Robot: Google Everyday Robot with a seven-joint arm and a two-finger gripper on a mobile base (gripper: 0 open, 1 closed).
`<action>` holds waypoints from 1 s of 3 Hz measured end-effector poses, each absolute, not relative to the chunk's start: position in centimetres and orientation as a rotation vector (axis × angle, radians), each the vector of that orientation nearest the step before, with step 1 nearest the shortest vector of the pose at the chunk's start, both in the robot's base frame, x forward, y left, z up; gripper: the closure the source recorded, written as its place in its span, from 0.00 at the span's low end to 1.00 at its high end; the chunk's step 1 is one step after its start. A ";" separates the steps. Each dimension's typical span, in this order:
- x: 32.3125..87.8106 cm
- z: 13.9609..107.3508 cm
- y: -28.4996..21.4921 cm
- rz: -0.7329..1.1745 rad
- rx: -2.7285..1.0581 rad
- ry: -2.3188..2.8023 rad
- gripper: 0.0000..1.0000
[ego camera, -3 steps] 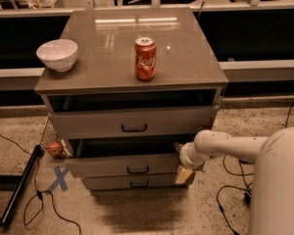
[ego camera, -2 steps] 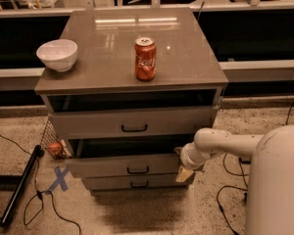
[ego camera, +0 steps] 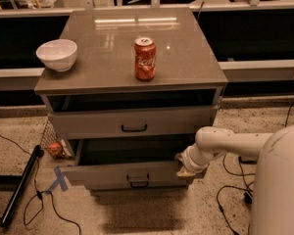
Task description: Open middle drawer
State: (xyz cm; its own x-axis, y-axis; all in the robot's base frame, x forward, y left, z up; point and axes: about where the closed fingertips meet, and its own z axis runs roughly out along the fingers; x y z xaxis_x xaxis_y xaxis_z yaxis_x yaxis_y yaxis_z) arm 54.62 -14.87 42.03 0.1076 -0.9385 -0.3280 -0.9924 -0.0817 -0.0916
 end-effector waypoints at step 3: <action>54.1 42.4 -14.9 0.275 -2.106 1.907 0.20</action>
Offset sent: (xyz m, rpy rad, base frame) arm -0.1201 -0.0136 0.0689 0.1400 -0.0535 0.0587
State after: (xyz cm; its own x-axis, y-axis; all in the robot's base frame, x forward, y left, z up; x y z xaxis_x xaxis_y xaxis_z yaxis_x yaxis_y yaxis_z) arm 54.08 -14.90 42.39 0.1074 -0.9384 -0.3283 -0.9930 -0.0847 -0.0827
